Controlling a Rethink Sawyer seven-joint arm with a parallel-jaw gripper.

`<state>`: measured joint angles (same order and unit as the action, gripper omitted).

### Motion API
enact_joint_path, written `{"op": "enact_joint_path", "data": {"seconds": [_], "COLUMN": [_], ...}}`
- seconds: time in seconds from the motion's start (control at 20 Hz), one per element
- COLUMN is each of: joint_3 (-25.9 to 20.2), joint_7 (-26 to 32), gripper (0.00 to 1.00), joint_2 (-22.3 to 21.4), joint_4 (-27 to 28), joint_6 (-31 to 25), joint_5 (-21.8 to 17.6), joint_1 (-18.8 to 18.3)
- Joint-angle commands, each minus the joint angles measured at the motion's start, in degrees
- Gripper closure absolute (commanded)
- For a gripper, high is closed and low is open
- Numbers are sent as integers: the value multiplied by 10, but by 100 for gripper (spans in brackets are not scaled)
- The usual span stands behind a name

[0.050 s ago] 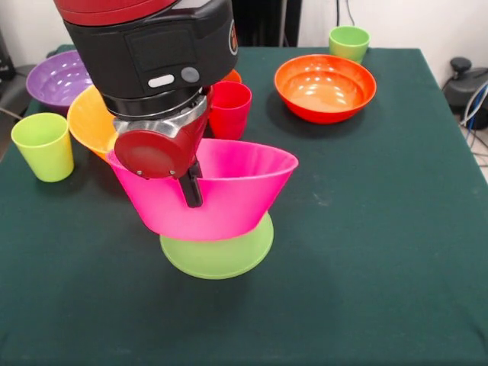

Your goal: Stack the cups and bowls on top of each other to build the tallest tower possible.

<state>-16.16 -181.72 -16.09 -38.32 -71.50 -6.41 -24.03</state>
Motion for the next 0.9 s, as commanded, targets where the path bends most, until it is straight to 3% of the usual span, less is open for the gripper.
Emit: {"op": "enact_joint_path", "data": {"seconds": [0.05, 0.9], "joint_3": [-32, -45], "joint_7": [196, 198], "gripper": [100, 100], "joint_2": [-7, 42], "joint_4": [-62, -55], "joint_6": [-67, -9], "joint_5": [-5, 21], "joint_1": [-9, 3]}}
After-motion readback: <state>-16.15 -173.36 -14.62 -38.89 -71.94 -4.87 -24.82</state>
